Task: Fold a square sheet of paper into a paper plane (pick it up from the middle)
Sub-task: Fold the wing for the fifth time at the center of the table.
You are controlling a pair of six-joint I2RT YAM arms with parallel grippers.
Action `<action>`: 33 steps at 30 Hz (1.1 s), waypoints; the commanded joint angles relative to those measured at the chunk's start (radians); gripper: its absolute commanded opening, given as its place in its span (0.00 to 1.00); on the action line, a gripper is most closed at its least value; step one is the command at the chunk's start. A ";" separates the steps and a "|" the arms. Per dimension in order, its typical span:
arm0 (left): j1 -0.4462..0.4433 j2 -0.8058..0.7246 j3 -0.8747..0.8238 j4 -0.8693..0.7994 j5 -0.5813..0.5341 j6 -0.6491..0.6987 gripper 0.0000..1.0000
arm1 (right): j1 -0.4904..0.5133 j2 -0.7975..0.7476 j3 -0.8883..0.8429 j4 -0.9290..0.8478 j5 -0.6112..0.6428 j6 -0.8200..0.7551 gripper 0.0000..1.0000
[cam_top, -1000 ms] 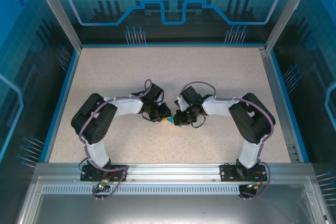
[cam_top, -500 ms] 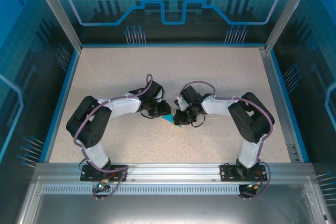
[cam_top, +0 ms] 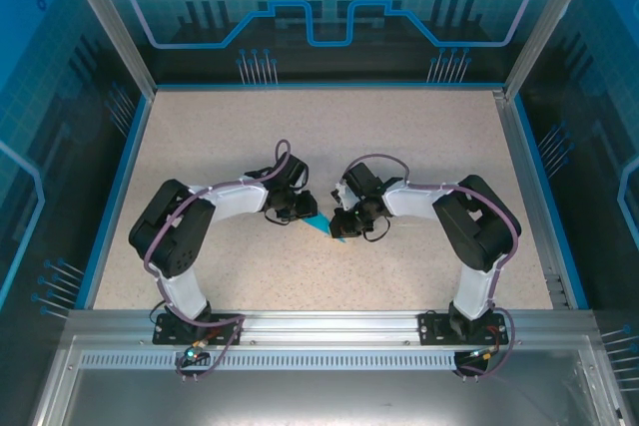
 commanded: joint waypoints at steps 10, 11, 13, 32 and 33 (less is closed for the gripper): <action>0.033 0.041 0.009 0.002 -0.067 0.079 0.24 | -0.008 0.091 -0.040 -0.095 0.127 -0.009 0.08; 0.036 0.042 0.004 0.005 -0.071 0.081 0.24 | -0.008 0.093 -0.038 -0.097 0.129 -0.010 0.08; 0.048 0.047 -0.006 0.013 -0.075 0.083 0.24 | -0.009 0.095 -0.038 -0.098 0.130 -0.012 0.08; 0.182 0.048 -0.164 0.219 0.030 0.000 0.25 | -0.029 0.114 -0.058 -0.127 0.151 -0.010 0.08; 0.192 0.045 -0.162 0.210 0.021 -0.009 0.26 | -0.031 0.113 -0.061 -0.126 0.151 -0.009 0.08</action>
